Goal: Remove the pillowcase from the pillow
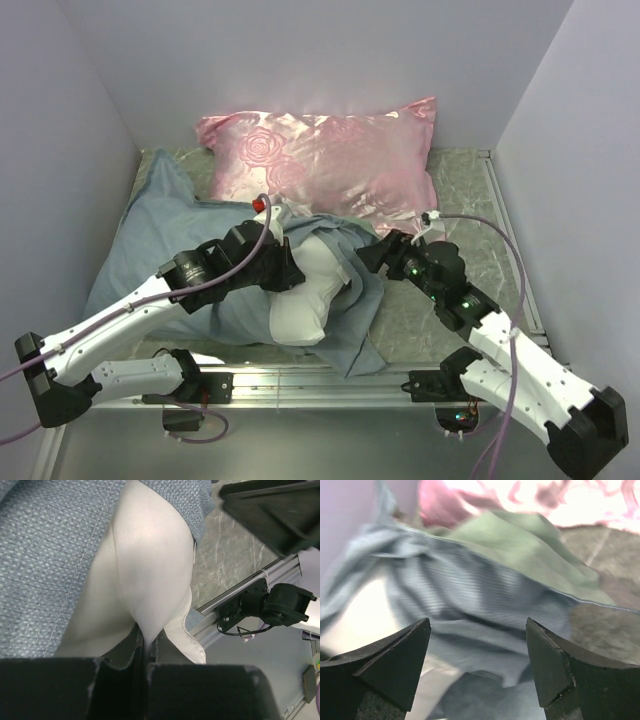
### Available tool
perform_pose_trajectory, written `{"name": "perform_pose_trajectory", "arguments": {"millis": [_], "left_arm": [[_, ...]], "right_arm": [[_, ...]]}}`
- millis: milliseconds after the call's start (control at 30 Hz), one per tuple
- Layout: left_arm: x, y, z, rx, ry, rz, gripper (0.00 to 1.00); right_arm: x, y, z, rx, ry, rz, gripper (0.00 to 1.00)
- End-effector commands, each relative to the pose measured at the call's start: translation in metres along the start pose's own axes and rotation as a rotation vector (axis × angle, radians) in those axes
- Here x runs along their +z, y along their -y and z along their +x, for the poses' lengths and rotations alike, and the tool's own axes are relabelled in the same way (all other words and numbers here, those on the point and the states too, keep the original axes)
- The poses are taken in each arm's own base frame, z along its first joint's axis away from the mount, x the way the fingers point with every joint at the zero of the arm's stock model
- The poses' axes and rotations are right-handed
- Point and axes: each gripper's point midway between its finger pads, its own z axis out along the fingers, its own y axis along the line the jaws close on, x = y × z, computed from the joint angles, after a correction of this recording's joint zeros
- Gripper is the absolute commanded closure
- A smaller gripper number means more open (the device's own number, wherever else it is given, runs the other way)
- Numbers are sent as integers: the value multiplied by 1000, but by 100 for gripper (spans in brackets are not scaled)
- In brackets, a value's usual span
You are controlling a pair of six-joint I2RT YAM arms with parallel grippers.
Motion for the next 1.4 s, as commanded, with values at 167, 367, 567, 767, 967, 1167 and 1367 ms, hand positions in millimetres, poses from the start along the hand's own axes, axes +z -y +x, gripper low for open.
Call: {"name": "perform_pose_trajectory", "arguments": {"millis": [167, 367, 567, 767, 967, 1167, 1367], "left_arm": [[-23, 24, -21, -30, 90, 94, 99], [-29, 24, -15, -32, 80, 106, 99], [-34, 24, -3, -28, 53, 126, 99], [-37, 30, 11, -28, 25, 169, 99], [-59, 37, 17, -35, 24, 205, 99], [-90, 49, 13, -42, 53, 300, 99], [-138, 83, -11, -48, 134, 506, 99]], "right_arm": [[34, 7, -11, -61, -33, 82, 15], [45, -5, -36, -12, 25, 39, 37], [48, 2, -55, 29, 57, 65, 90], [59, 13, -72, 47, 76, 126, 100], [76, 58, -100, 106, 103, 246, 100], [96, 72, -124, 118, 114, 288, 100], [120, 60, -108, 119, 67, 249, 100]]}}
